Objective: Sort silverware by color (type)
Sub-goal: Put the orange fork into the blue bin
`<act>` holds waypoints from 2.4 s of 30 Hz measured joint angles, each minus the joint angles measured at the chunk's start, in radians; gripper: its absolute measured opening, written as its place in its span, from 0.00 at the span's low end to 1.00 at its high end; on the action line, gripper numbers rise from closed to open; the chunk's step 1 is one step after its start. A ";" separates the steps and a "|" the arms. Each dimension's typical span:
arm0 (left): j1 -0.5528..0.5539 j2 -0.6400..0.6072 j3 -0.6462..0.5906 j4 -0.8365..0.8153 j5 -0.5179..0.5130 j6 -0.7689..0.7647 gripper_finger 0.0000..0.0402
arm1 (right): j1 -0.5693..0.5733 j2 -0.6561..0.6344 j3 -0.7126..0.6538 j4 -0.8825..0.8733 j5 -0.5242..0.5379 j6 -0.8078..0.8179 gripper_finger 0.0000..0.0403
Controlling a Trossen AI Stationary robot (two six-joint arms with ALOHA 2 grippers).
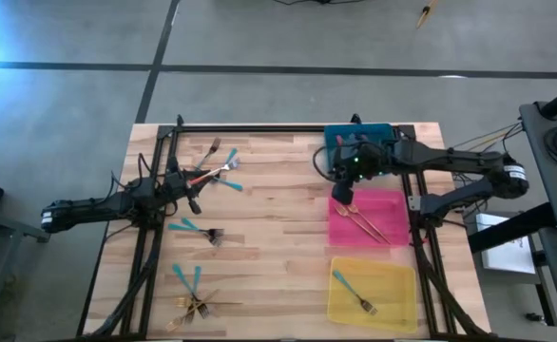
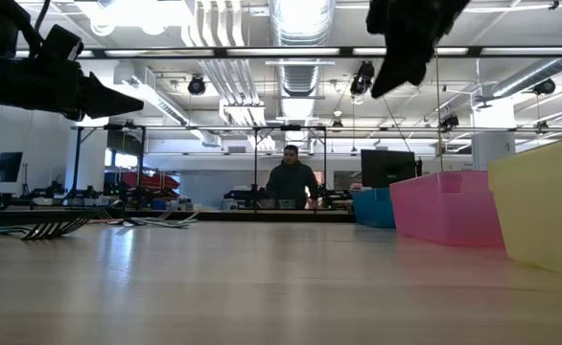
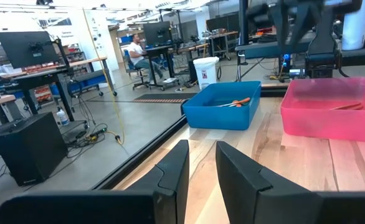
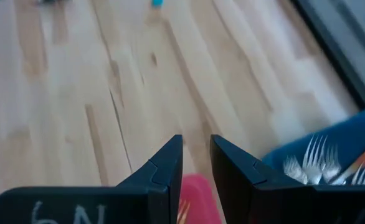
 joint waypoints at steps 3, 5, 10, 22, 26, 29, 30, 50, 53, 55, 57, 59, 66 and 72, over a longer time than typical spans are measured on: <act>0.000 0.000 0.000 0.002 0.000 0.000 0.16 | 0.000 -0.029 -0.089 0.044 -0.001 0.018 0.18; 0.000 0.000 0.000 0.016 0.000 0.003 0.16 | 0.000 -0.061 -0.146 0.088 -0.003 0.034 0.18; 0.000 0.001 0.000 0.108 0.001 -0.019 0.16 | 0.000 -0.184 -0.284 0.207 -0.002 0.045 0.18; 0.000 0.002 0.001 0.264 0.001 -0.388 0.16 | 0.000 -0.522 -0.635 0.475 -0.003 0.028 0.18; 0.000 0.002 0.001 0.254 0.033 -0.510 0.16 | 0.000 -0.626 -0.685 0.477 -0.002 0.028 0.18; 0.000 0.006 0.001 0.250 0.090 -0.524 0.16 | 0.000 -0.696 -0.707 0.477 -0.002 0.018 0.18; 0.000 0.010 0.001 0.248 0.103 -0.524 0.16 | 0.000 -0.717 -0.714 0.477 -0.002 0.010 0.18; 0.000 0.097 0.000 0.248 0.113 -0.533 0.16 | 0.000 -1.128 -0.877 0.537 -0.001 -0.009 0.18; 0.000 0.112 0.000 0.248 0.113 -0.535 0.16 | 0.000 -1.155 -0.905 0.545 -0.001 -0.001 0.18; 0.000 0.121 0.000 0.248 0.113 -0.552 0.16 | 0.000 -1.164 -0.915 0.543 -0.001 0.001 0.18; 0.000 0.128 0.000 0.248 0.113 -0.591 0.16 | 0.000 -1.164 -0.918 0.535 -0.001 0.001 0.18; 0.000 0.137 0.000 0.251 0.112 -0.653 0.16 | 0.000 -1.158 -0.918 0.515 -0.002 0.002 0.18; 0.000 0.150 0.000 0.261 0.112 -0.669 0.16 | 0.000 -1.125 -0.918 0.381 -0.010 0.229 0.18; 0.000 0.164 0.000 0.313 0.115 -0.672 0.16 | 0.000 -1.101 -0.918 0.355 -0.010 0.231 0.18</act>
